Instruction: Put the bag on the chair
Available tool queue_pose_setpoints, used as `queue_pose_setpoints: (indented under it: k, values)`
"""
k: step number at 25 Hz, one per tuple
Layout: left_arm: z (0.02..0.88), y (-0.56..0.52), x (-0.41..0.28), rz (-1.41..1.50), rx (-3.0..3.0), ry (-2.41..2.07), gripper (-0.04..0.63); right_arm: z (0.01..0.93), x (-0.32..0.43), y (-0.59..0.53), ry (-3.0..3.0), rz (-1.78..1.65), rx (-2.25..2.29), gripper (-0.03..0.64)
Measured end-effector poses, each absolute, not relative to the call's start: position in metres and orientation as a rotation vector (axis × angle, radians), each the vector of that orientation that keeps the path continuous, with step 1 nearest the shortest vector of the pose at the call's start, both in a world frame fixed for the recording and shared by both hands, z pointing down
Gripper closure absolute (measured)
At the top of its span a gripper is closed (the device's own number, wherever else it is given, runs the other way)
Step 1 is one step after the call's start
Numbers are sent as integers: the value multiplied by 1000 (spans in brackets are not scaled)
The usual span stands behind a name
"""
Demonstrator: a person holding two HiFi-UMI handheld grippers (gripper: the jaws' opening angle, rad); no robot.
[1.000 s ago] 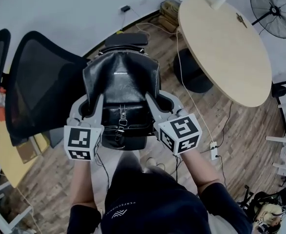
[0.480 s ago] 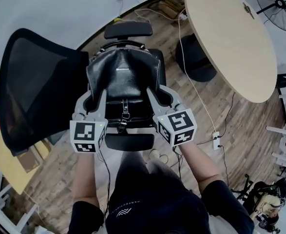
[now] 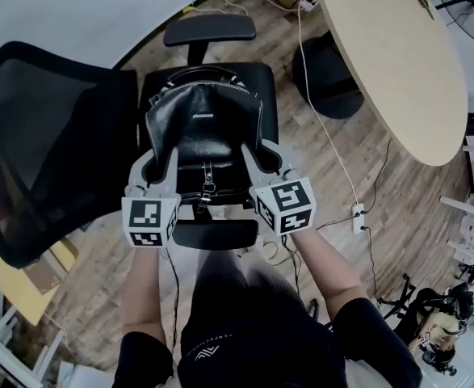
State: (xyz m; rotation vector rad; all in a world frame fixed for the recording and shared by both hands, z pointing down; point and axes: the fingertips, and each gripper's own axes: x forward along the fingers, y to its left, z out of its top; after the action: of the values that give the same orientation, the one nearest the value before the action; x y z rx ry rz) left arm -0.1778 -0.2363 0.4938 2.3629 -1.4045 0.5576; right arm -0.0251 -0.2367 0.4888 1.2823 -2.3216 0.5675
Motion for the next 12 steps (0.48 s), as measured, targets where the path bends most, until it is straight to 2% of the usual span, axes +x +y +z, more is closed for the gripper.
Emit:
queue_pose_setpoints:
  k: [12]
  values:
    - [558, -235, -174, 602, 2308, -1343, 532, 552, -18, -229, -2221, 654, 1273, 569]
